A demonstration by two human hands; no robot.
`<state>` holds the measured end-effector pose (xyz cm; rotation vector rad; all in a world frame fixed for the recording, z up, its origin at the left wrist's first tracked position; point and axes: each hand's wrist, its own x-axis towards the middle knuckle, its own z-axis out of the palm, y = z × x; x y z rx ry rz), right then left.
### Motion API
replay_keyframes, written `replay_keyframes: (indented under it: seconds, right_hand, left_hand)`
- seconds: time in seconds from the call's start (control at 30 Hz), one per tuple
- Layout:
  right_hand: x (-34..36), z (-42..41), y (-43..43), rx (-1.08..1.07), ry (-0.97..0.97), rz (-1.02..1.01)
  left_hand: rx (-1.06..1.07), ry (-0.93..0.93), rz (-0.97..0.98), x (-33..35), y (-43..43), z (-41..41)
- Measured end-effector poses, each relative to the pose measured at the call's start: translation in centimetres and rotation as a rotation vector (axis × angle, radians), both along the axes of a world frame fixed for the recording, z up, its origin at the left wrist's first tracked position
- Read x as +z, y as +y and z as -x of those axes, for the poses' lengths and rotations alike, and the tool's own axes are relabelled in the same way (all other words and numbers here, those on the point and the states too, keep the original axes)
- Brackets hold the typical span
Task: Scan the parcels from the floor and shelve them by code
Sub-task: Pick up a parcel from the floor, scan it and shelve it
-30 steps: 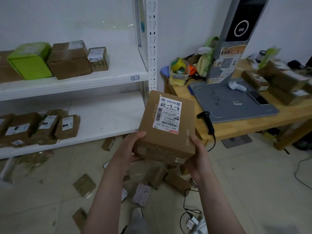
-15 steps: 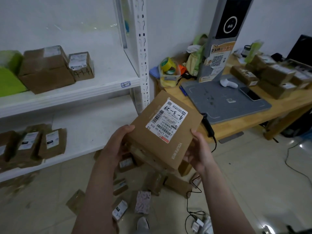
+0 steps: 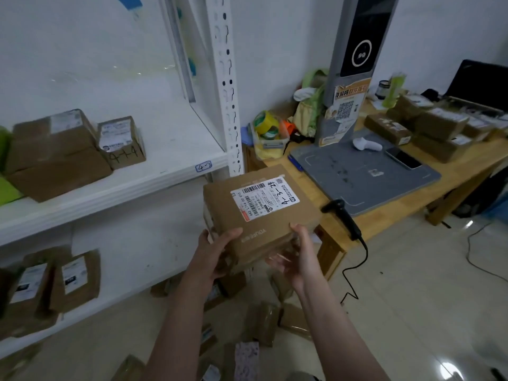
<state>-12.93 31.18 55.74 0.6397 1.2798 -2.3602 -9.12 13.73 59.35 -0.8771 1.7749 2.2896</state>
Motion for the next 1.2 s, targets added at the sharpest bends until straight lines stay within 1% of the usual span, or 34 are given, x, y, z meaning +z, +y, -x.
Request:
replay_keyframes:
  seconds: [0.2,0.3,0.4,0.47,0.6,0.73,0.87,0.93,1.0,1.07,1.13,1.2]
  right_hand:
    - [-1.5,2.2,0.7,0.071,-0.036,0.051]
    - [-2.2,4.1,1.4,0.06,-0.07,0.031]
    - [-2.2,6.0,2.8,0.08,-0.141,0.051]
    - [-2.4,7.3,3.8,0.132,-0.152,0.044]
    - [-2.7,9.4,5.5,0.347,-0.077,0.007]
    - [-3.1,11.3,7.3,0.48,-0.008,-0.046]
    - [-3.4,12.9,8.8,0.574,0.058,-0.076]
    - [-3.8,13.5,9.2,0.563,0.061,-0.074]
    - [-4.4,13.7,9.3,0.523,0.018,-0.044]
    - [-4.9,13.6,9.2,0.471,-0.046,0.015]
    - [-5.2,13.5,9.1,0.415,-0.091,0.042]
    - [-5.3,13.5,8.9,0.363,-0.097,0.027]
  left_hand:
    - [0.087,0.002,-0.018,-1.0,0.2,1.3]
    - [0.12,0.017,0.002,-1.0,-0.7,2.0]
    - [0.124,0.002,0.036,-0.5,-1.3,2.6]
    - [0.112,-0.006,0.014,0.2,-1.3,3.1]
    - [0.114,-0.021,0.061,0.4,-1.4,4.8]
    - [0.177,-0.005,0.059,0.2,-0.7,6.6]
    - [0.199,0.001,0.066,0.0,0.3,8.1]
    - [0.223,0.006,0.063,0.1,1.2,8.9]
    - [0.309,0.02,0.036,0.2,2.4,9.8]
    - [0.497,0.012,0.001,-0.3,3.4,10.9]
    - [0.669,-0.022,0.03,-1.2,4.2,12.0]
    - [0.752,-0.065,0.052,-1.9,5.7,12.7]
